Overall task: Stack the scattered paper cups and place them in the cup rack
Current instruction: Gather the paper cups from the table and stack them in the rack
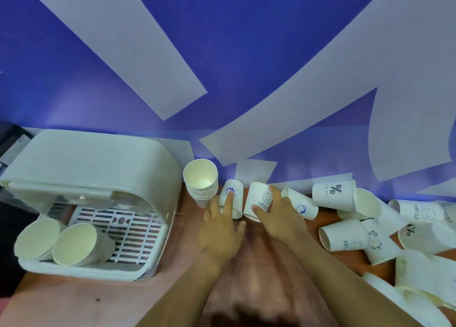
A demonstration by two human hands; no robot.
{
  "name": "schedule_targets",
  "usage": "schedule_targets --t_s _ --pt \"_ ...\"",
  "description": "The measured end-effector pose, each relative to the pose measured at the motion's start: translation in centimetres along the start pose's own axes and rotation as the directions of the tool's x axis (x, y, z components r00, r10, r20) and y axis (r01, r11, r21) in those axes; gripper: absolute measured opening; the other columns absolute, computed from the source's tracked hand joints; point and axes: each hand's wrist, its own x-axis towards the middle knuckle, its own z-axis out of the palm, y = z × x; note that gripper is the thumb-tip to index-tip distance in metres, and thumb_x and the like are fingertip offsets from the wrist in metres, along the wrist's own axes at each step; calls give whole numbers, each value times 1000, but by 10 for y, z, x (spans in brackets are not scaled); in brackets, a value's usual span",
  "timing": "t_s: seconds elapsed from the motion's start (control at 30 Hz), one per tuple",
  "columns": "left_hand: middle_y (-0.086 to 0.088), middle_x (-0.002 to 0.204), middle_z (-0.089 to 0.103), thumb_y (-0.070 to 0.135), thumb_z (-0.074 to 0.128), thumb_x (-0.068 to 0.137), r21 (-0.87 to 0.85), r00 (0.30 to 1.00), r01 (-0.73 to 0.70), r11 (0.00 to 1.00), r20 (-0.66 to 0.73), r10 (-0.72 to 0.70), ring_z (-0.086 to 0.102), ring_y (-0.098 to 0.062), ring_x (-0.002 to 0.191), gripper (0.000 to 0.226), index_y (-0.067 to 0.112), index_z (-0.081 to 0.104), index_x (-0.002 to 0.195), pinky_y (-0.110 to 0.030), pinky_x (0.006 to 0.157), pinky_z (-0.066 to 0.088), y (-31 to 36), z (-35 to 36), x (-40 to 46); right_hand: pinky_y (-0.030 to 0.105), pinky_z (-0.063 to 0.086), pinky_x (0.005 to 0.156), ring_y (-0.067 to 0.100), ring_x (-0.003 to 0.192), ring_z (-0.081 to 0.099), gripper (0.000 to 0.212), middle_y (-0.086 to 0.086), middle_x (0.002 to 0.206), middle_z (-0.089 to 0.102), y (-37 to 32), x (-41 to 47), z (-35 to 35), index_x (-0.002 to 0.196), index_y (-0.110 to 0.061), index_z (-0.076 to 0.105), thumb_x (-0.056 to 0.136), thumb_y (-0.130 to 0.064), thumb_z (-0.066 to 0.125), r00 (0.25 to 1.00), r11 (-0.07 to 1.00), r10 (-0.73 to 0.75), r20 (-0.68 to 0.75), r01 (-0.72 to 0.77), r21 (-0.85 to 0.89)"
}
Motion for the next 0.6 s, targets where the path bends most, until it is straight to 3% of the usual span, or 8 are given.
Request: schedule_targets --t_s 0.13,0.33,0.47,0.6 --pt "-7 154 10 50 48 91 -19 1000 27 999 4 -27 31 -28 132 77 32 4 151 -36 104 36 -1 17 10 41 42 93 30 121 50 76 11 141 39 2 14 7 147 -30 13 87 -50 55 1000 1000 -16 19 16 15" --pt "-9 148 21 47 48 91 -58 998 56 997 -38 -58 37 -29 124 65 23 23 146 -36 102 38 -5 31 17 36 43 82 33 107 55 71 13 137 35 4 20 16 139 -24 21 85 -37 64 998 991 -59 -30 62 116" --pt "-9 143 25 43 47 92 -62 996 70 996 -51 -73 43 -29 116 56 21 30 140 -38 96 42 -5 32 13 32 42 82 28 106 54 73 11 127 49 6 24 25 135 -20 21 81 -28 69 995 973 -92 -40 98 208" --pt "-7 137 29 34 49 90 -107 994 94 990 -50 -99 47 -29 112 53 20 30 138 -38 93 44 -5 24 10 32 45 83 26 104 55 76 10 123 51 7 18 23 136 -21 22 78 -22 71 995 973 -93 -28 96 212"
